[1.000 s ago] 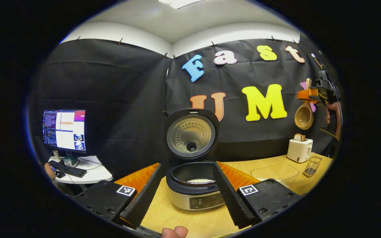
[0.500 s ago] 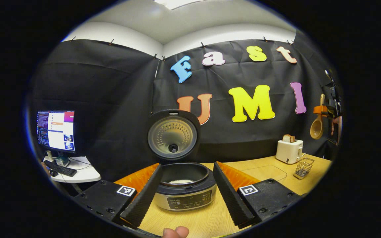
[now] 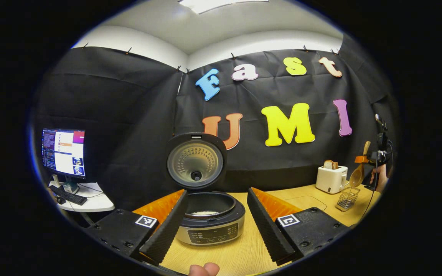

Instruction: Close the left gripper, press the button to open the rice cooker; take a wooden spoon from the chopstick holder with the right hand, scoop a spoonful of rice and pour it into the rice cooker, then put the wooden spoon back into the chopstick holder.

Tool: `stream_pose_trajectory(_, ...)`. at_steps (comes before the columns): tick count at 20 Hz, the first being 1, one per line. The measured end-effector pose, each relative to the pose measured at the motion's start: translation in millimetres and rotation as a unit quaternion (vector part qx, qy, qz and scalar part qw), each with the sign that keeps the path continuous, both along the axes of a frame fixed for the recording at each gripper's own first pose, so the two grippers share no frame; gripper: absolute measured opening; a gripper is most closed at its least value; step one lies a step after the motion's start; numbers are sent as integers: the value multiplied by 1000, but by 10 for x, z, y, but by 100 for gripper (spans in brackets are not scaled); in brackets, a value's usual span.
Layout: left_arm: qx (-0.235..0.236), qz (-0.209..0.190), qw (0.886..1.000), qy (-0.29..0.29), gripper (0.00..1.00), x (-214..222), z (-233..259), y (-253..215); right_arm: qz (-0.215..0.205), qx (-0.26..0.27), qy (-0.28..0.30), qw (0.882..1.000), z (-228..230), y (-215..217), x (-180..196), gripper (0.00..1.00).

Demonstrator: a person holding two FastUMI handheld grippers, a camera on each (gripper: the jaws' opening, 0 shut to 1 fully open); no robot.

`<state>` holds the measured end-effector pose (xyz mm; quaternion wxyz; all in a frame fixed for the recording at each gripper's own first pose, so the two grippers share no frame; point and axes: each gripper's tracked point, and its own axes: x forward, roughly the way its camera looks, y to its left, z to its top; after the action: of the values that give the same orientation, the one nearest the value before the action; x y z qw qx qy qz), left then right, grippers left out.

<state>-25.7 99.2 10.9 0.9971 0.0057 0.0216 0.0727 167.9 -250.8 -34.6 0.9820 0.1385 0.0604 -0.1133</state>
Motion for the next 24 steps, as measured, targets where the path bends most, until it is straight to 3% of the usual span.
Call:
stream_pose_trajectory(14, 7, -21, 1000, 18, 98, 31, -85, -130, 5, -36, 22, 999, -572, 115, -4, 2)
stream_pose_trajectory(24, 4, -28, 1000, 14, 98, 21, -61, -164, 0, -34, 32, 999, -603, 120, -67, 14)
